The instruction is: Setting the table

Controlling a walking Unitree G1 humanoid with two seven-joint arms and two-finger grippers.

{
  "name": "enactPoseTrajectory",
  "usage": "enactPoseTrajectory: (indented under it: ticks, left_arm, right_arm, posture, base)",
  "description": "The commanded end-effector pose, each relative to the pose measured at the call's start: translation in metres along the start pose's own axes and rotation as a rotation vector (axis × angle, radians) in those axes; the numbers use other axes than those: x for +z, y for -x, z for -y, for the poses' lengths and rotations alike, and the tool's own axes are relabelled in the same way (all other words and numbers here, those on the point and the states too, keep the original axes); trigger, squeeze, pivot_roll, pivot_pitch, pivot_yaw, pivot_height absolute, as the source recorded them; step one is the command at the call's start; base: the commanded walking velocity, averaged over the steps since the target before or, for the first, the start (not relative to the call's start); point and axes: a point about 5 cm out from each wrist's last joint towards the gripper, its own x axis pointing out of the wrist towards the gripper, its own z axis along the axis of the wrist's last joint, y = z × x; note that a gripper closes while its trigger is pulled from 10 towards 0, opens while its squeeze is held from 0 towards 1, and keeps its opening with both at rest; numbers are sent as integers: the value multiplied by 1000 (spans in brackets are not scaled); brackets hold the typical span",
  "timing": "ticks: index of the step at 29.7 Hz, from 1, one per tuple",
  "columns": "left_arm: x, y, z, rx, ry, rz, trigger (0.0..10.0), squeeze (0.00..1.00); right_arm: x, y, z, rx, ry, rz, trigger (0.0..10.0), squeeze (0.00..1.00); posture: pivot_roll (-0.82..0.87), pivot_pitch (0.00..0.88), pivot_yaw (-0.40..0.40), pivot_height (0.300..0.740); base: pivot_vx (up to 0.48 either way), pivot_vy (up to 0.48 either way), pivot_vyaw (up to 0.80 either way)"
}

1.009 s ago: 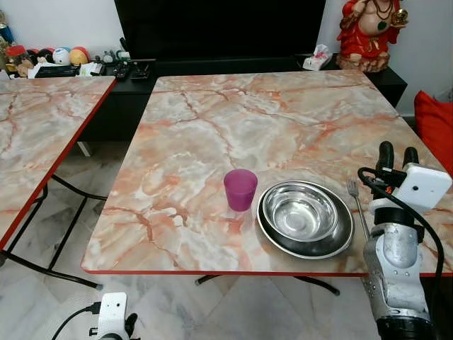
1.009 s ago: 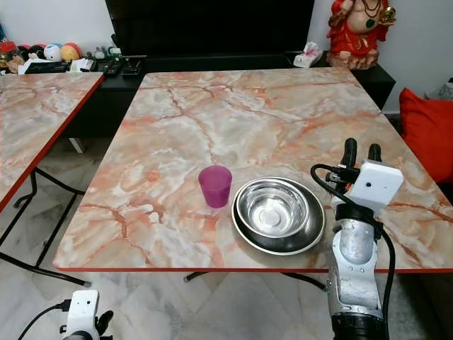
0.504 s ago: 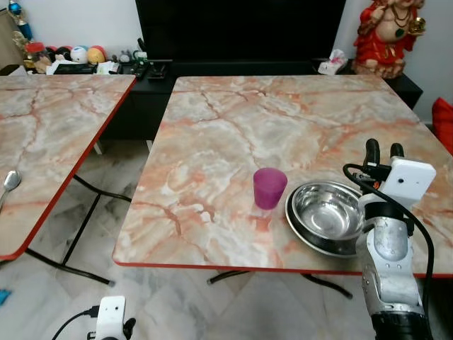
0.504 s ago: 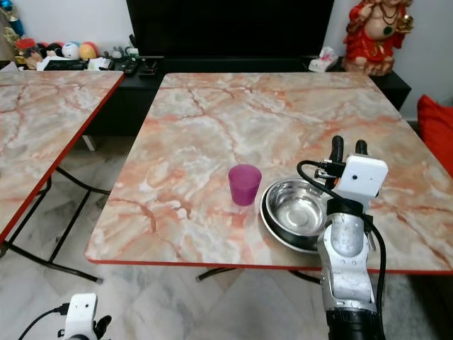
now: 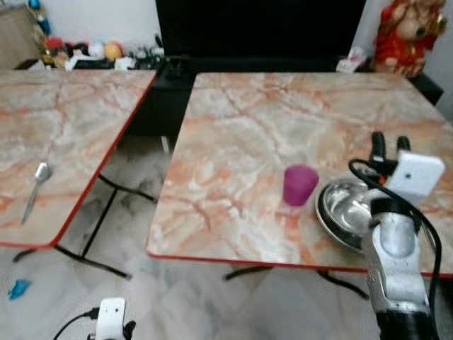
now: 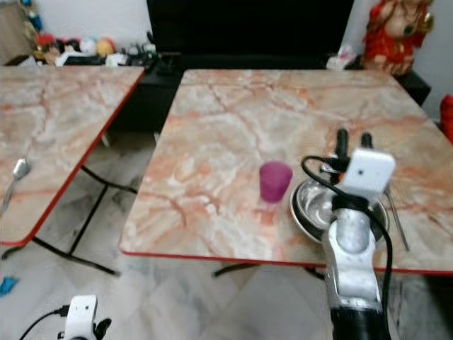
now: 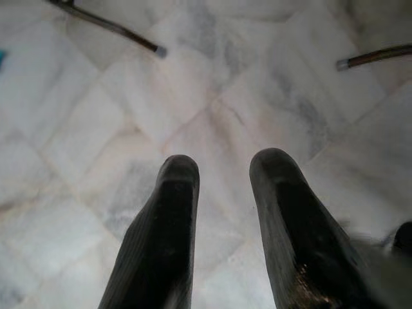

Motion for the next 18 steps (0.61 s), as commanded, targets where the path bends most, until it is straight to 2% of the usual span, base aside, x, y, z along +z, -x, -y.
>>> enactPoseTrajectory:
  ticks: [1,3,13,18]
  left_arm:
    - [-9,3,-9,22,0,-34,10000,0]
    - [-9,3,-10,23,0,-34,10000,0]
    - [-8,3,-10,27,3,-34,10000,0]
    - [-8,3,-12,27,2,-35,10000,0]
  right_arm:
    - [7,-1,-12,33,-29,25,10000,0]
    - [8,-2,-12,35,-39,26,10000,0]
    - [8,-3,-14,46,-41,23,10000,0]
    - [9,-4,-16,56,-42,28,10000,0]
  posture:
    - [-12,25,38,740]
    - [-12,25,38,740]
    - [-10,27,38,740]
    - [-12,28,39,740]
  base:
    - [0,319,638]
    - [0,322,450]
    - [0,319,0]
    - [0,319,481]
